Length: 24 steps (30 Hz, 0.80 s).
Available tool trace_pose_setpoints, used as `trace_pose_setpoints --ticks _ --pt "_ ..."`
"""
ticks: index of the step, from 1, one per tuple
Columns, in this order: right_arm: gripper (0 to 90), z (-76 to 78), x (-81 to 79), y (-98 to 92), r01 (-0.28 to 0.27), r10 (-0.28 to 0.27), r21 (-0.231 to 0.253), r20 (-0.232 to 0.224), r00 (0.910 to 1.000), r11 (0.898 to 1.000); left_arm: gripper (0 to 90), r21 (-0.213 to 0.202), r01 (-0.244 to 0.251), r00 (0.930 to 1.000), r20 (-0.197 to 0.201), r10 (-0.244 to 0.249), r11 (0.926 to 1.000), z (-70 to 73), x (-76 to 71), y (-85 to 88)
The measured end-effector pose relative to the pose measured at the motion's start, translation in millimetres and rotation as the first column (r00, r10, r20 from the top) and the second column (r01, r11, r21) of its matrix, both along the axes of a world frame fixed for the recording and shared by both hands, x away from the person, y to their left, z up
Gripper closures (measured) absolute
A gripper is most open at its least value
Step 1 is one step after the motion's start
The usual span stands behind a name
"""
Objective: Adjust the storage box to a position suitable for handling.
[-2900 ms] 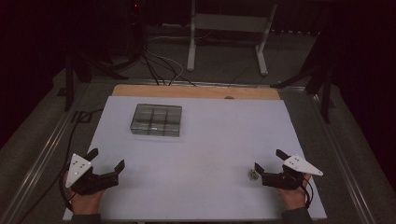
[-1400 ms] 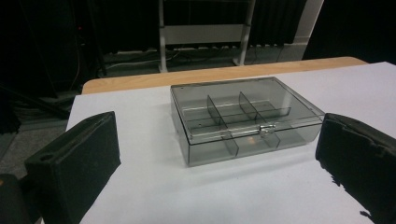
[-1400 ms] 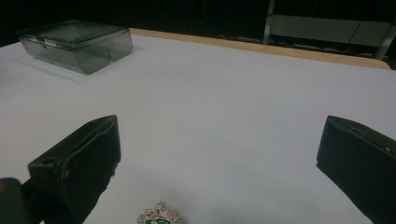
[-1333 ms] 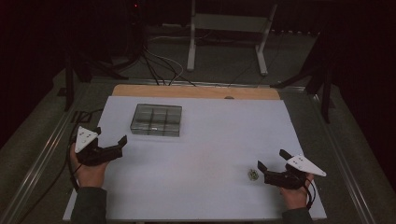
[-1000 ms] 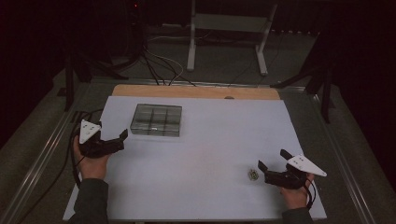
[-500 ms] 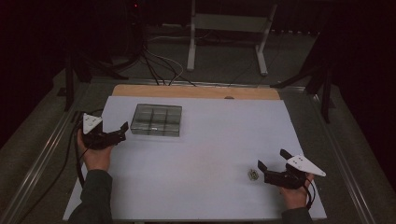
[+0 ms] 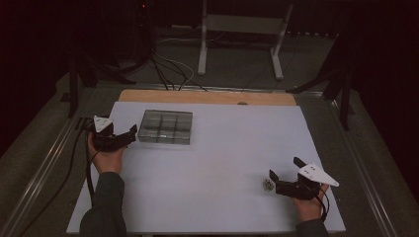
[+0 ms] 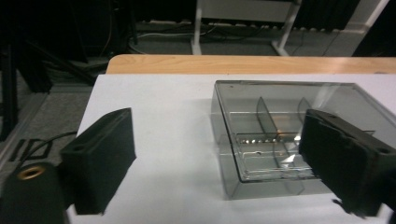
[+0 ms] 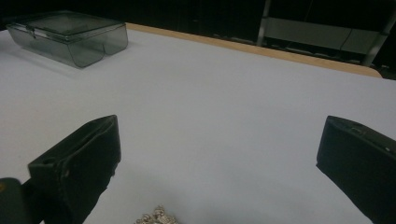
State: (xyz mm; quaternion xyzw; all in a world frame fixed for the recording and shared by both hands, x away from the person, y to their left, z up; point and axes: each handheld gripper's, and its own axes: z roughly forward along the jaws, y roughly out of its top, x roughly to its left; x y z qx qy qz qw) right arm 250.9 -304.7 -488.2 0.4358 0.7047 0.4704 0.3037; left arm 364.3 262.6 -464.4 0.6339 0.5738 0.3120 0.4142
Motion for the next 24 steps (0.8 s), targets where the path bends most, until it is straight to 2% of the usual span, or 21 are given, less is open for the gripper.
trace_pose_setpoints --ticks 2,3,4,5,6,7,8,9,10,11,16,17,20,22,24 --pt "0.2 0.2 0.1 1.6 -0.002 0.002 -0.002 0.001 1.0 1.0 18.7 0.015 -0.021 0.9997 -0.008 0.021 0.9997 -1.7 3.4 -3.4" --pt "0.2 1.6 -0.4 4.4 -0.005 0.005 0.002 0.006 1.0 1.0 33.0 0.075 -0.053 0.9986 -0.004 0.053 0.9958 -3.8 5.2 -8.9" --pt "0.2 3.4 -1.3 6.5 -0.008 0.008 0.005 0.013 0.9999 1.0 41.1 0.075 -0.053 0.9986 -0.004 0.053 0.9958 -3.8 5.2 -8.9" --pt "0.2 4.7 -1.8 8.0 -0.012 0.012 0.005 0.021 0.9997 1.0 48.9 0.095 -0.05 0.9987 -0.002 0.05 0.9942 -6.2 7.1 -11.5" --pt "0.2 5.4 -2.3 9.2 -0.013 0.013 0.007 0.022 0.9997 1.0 58.1 0.095 -0.05 0.9987 -0.002 0.05 0.9942 -6.2 7.1 -11.5" --pt "0.2 5.8 -2.8 10.6 -0.018 0.018 0.006 0.024 0.9996 1.0 64.6 0.083 -0.03 0.9995 -0.01 0.031 0.9961 -8.5 9.4 -11.6" --pt "0.2 5.8 -2.8 11.4 -0.02 0.02 0.005 0.023 0.9995 1.0 72.6 0.083 -0.022 0.9992 -0.033 0.025 0.9963 -12.4 12.9 -12.5" --pt "0.2 5.8 -2.8 11.4 -0.02 0.02 0.005 0.023 0.9995 1.0 77.9 0.083 -0.022 0.9992 -0.033 0.025 0.9963 -12.4 12.9 -12.5" --pt "0.2 5.5 -2.6 11.7 -0.022 0.022 0.002 0.022 0.9995 1.0 77.9 0.073 -0.016 0.9982 -0.057 0.02 0.9972 -17.3 16.8 -13.1" --pt "0.2 5.1 -1.9 11.9 -0.023 0.023 0.004 0.021 0.9995 1.0 89.2 0.071 -0.018 0.9974 -0.068 0.023 0.9973 -19.5 18.4 -13.6" --pt "0.2 5.2 -1.6 10.9 -0.021 0.02 0.009 0.019 0.9996 1.0 90.0 0.084 -0.024 0.9945 -0.1 0.033 0.9962 -26.0 23.2 -15.8" --pt "0.2 5.3 -1.8 9.8 -0.017 0.017 0.009 0.02 0.9997 1.0 90.0 0.089 -0.027 0.9919 -0.121 0.038 0.9956 -29.9 25.5 -16.9" --pt "0.2 4.9 -1.1 10.4 -0.02 0.02 0.009 0.019 0.9996 1.0 90.0 0.087 -0.014 0.9889 -0.146 0.026 0.9961 -35.5 28.9 -18.5" --pt "0.2 4.8 -0.8 11.0 -0.022 0.022 0.009 0.016 0.9996 1.0 90.0 0.087 -0.014 0.9889 -0.146 0.026 0.9961 -35.5 28.9 -18.5" --pt "0.2 4.2 0.1 12.6 -0.027 0.027 0.004 0.015 0.9995 1.0 90.0 0.087 0.009 0.9848 -0.174 0.007 0.9962 -41.0 31.3 -21.0"
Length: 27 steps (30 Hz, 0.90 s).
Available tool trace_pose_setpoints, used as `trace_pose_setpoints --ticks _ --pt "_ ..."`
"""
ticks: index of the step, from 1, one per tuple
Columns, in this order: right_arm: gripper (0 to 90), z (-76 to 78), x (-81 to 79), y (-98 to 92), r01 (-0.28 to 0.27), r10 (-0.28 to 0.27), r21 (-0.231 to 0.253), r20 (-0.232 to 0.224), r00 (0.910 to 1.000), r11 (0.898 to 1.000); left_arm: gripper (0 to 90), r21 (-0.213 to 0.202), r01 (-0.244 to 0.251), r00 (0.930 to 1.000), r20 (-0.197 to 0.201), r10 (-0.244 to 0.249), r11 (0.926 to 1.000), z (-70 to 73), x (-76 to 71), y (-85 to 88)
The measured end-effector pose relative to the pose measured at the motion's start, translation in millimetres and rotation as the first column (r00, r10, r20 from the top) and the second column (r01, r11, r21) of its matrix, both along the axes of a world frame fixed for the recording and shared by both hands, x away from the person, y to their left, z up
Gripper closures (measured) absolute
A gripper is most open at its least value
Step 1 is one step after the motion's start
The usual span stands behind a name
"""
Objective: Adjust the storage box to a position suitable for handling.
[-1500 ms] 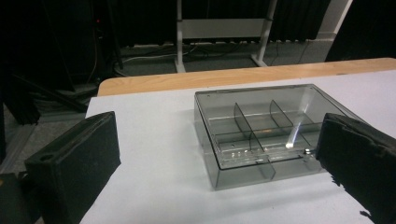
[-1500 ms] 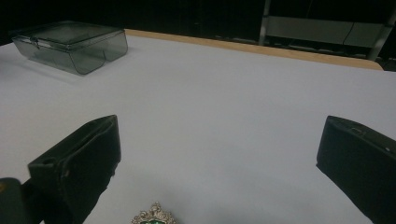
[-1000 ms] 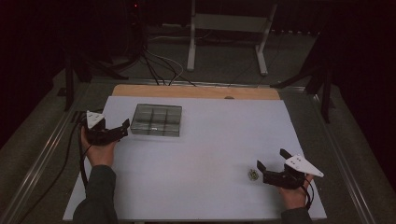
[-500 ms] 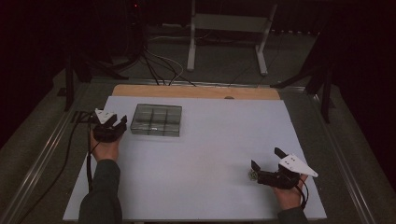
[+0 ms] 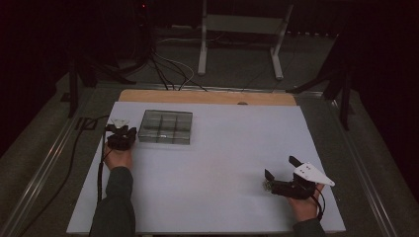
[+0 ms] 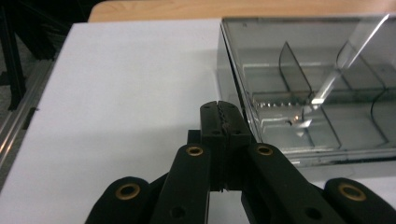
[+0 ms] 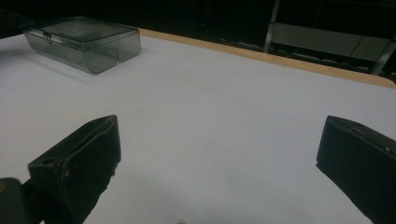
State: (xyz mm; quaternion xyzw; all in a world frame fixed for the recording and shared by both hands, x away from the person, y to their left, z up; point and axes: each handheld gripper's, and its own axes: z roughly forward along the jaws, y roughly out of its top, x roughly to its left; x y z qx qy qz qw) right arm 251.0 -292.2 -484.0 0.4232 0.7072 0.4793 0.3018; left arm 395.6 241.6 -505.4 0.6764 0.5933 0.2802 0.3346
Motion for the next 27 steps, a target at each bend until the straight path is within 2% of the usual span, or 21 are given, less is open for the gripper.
trace_pose_setpoints --ticks 3,5,8,9,10,16,22,27 --pt "0.2 -0.2 0.2 0.4 -0.002 0.002 0.0 -0.002 1.0 1.0 90.0 0.003 -0.004 1.0 -0.006 0.004 1.0 -1.5 0.2 -1.7" --pt "0.2 -0.1 0.2 0.0 -0.002 0.002 0.002 -0.002 1.0 1.0 90.0 -0.011 -0.005 0.9999 -0.009 0.005 0.9999 -1.2 0.1 -1.3" --pt "0.2 -0.1 0.5 0.0 -0.001 0.001 0.006 -0.004 1.0 1.0 90.0 -0.011 0.022 0.9997 -0.013 -0.022 0.9997 0.1 -1.9 -4.1" --pt "0.2 -0.2 0.8 0.2 -0.002 0.002 0.004 -0.003 1.0 1.0 90.0 -0.016 0.047 0.9989 -0.007 -0.047 0.9988 0.6 -4.0 -8.2" --pt "0.2 -0.2 0.8 0.2 -0.002 0.002 0.004 -0.003 1.0 1.0 90.0 -0.016 0.047 0.9989 -0.007 -0.047 0.9988 0.6 -4.0 -8.2" --pt "0.2 -0.4 1.1 1.8 -0.01 0.01 0.005 -0.008 0.9999 1.0 90.0 -0.013 0.121 0.9927 0.004 -0.121 0.9926 -0.1 -12.3 -27.4" --pt "0.2 -1.4 4.5 3.1 -0.022 0.022 0.008 -0.02 0.9996 1.0 90.0 -0.022 0.155 0.9878 0.015 -0.155 0.9876 -1.5 -19.8 -43.1" --pt "0.2 1.1 16.9 8.2 -0.048 0.05 0.036 -0.054 0.9973 0.998 90.0 -0.042 0.178 0.9839 0.017 -0.178 0.9831 -3.2 -23.7 -51.3"
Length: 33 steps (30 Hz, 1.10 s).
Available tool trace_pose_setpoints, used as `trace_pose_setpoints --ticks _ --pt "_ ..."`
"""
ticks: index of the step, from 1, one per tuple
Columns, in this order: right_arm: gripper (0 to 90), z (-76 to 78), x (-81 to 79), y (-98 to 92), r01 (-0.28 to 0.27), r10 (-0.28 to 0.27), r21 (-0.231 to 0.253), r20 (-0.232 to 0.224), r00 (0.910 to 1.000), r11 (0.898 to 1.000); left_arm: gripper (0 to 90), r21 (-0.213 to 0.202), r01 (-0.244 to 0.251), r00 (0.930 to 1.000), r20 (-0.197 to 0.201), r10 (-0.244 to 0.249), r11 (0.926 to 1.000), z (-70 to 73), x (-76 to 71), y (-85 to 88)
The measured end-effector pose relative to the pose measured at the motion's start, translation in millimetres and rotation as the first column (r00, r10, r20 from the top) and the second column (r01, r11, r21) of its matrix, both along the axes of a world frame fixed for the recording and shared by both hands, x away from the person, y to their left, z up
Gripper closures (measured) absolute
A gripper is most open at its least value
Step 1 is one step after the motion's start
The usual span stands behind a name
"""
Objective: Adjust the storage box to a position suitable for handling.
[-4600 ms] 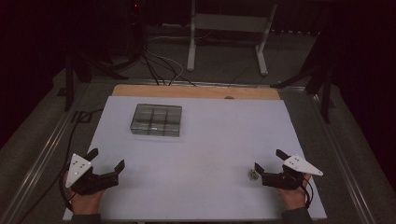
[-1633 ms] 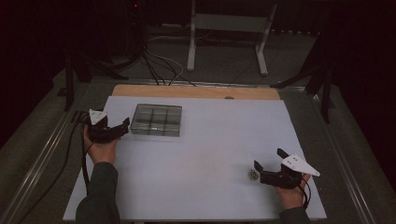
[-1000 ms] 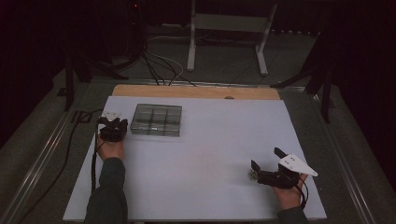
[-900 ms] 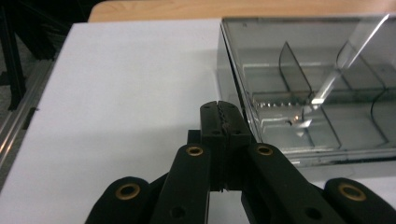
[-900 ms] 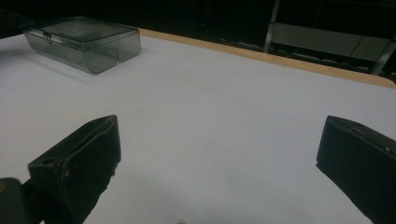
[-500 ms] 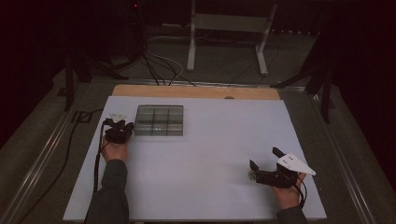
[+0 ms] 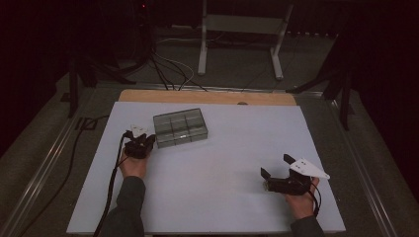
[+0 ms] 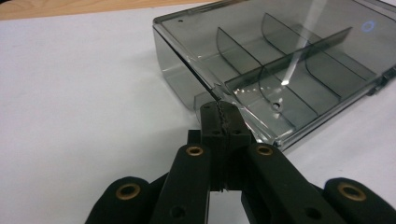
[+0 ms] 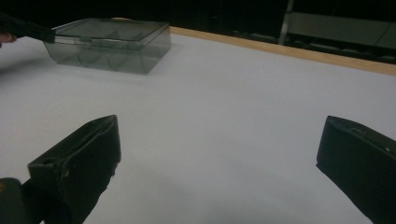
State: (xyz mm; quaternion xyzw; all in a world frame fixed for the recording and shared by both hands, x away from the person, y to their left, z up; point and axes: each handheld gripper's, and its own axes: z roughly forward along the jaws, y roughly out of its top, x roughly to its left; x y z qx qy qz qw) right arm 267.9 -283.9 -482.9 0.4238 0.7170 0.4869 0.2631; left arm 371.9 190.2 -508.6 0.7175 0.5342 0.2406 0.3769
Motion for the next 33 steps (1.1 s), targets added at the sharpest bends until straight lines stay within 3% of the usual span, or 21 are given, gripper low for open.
trace_pose_setpoints --ticks 4,9,13,17,20,21,22,27,30,33 --pt "0.2 8.6 18.2 12.4 -0.01 0.01 0.031 -0.016 0.9998 0.999 90.0 0.001 0.015 0.9999 -0.007 -0.015 0.9999 -0.4 -0.3 -2.6" --pt "0.2 20.0 56.3 37.2 -0.007 0.011 0.086 -0.047 0.9988 0.996 90.0 -0.003 0.006 0.9999 -0.012 -0.006 1.0 -1.3 1.1 -2.5" --pt "0.5 27.0 83.0 63.1 -0.011 0.017 0.087 -0.065 0.9978 0.996 90.0 -0.005 0.007 0.9999 -0.014 -0.007 1.0 -2.8 2.0 -2.3" --pt "16.8 28.3 102.9 84.7 -0.009 0.017 0.085 -0.09 0.9958 0.996 90.0 -0.012 -0.001 0.9999 -0.014 0.001 0.9999 -2.9 2.2 -2.6" --pt "22.4 26.6 111.3 94.0 -0.002 0.012 0.087 -0.113 0.9935 0.996 90.0 -0.015 -0.006 0.9999 -0.015 0.006 0.9999 -2.8 2.2 -2.9" --pt "27.4 24.8 115.9 99.1 -0.005 0.016 0.087 -0.118 0.9929 0.996 90.0 -0.032 -0.015 0.9998 -0.012 0.015 0.9994 -2.6 2.1 -2.2" --pt "38.4 20.2 124.8 109.4 0.001 0.009 0.073 -0.139 0.9903 0.997 90.0 -0.044 -0.022 0.9997 -0.012 0.021 0.9988 -2.5 1.9 -1.5" --pt "68.8 4.4 141.6 129.0 0.01 -0.004 0.037 -0.161 0.987 0.999 90.0 -0.05 -0.037 0.9991 -0.022 0.036 0.9981 -3.3 2.3 -0.2" --pt "89.9 -5.8 149.4 136.3 0.027 -0.021 0.027 -0.198 0.9799 0.999 90.0 -0.065 -0.042 0.9988 -0.027 0.04 0.997 -3.4 2.3 0.8" --pt "90.0 -17.1 156.9 141.8 0.046 -0.038 0.03 -0.247 0.9684 0.998 90.0 -0.061 -0.041 0.9987 -0.032 0.039 0.9973 -4.0 2.1 1.1"
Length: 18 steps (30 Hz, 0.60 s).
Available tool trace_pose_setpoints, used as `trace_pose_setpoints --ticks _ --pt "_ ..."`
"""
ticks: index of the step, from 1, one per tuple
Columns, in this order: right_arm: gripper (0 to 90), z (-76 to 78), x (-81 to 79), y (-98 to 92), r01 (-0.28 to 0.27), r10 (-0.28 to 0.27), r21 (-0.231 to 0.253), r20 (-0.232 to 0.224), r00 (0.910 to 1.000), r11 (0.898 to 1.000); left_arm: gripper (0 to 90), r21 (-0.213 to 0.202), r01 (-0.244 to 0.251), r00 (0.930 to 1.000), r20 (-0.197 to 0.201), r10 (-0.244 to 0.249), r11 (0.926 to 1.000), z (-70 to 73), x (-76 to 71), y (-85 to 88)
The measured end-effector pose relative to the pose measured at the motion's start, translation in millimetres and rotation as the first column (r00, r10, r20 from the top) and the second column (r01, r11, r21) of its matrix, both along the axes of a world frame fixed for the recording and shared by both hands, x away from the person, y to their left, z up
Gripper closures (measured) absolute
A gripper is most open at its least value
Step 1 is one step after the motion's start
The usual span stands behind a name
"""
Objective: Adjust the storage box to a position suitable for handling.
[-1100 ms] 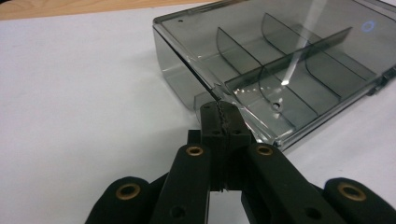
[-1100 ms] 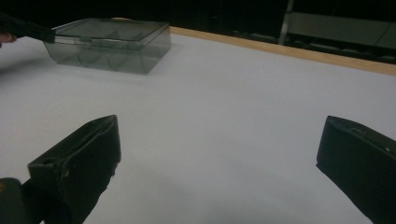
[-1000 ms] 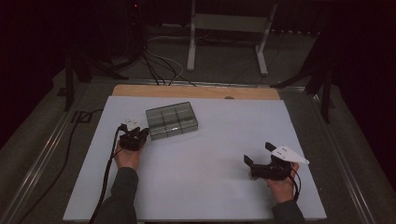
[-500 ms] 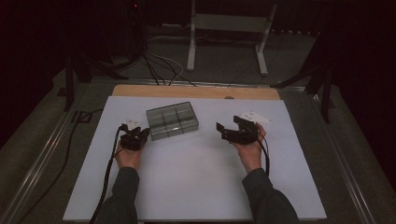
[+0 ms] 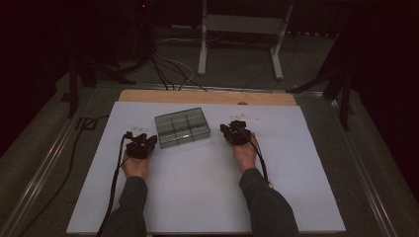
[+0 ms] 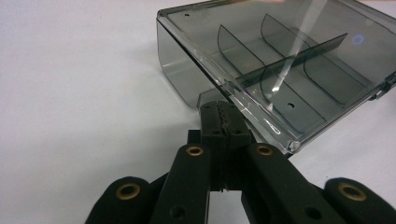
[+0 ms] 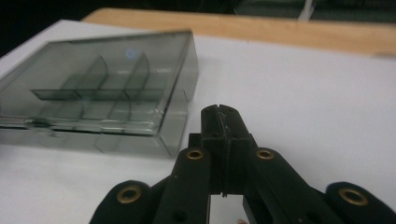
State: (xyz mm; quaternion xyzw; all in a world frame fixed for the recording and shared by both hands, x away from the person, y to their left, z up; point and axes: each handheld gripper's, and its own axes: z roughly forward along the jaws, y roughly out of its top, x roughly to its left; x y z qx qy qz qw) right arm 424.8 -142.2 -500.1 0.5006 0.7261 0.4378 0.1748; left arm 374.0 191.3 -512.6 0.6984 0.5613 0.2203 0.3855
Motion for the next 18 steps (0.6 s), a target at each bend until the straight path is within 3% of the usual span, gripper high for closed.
trace_pose_setpoints --ticks 6,11,18 --pt "90.0 -14.5 9.2 15.1 -0.019 0.02 0.008 -0.046 0.9987 1.0 90.0 0.011 -0.006 0.9998 -0.016 0.006 0.9999 -2.0 1.3 0.4" --pt "90.0 -11.9 16.0 30.3 -0.05 0.05 -0.005 -0.057 0.9971 0.999 90.0 0.024 -0.009 0.9995 -0.03 0.01 0.9997 -6.1 3.4 -0.2" --pt "90.0 -13.9 18.8 28.5 -0.095 0.098 0.035 -0.086 0.9915 0.995 90.0 0.034 -0.009 0.9988 -0.047 0.01 0.9994 -11.9 5.1 -2.5"
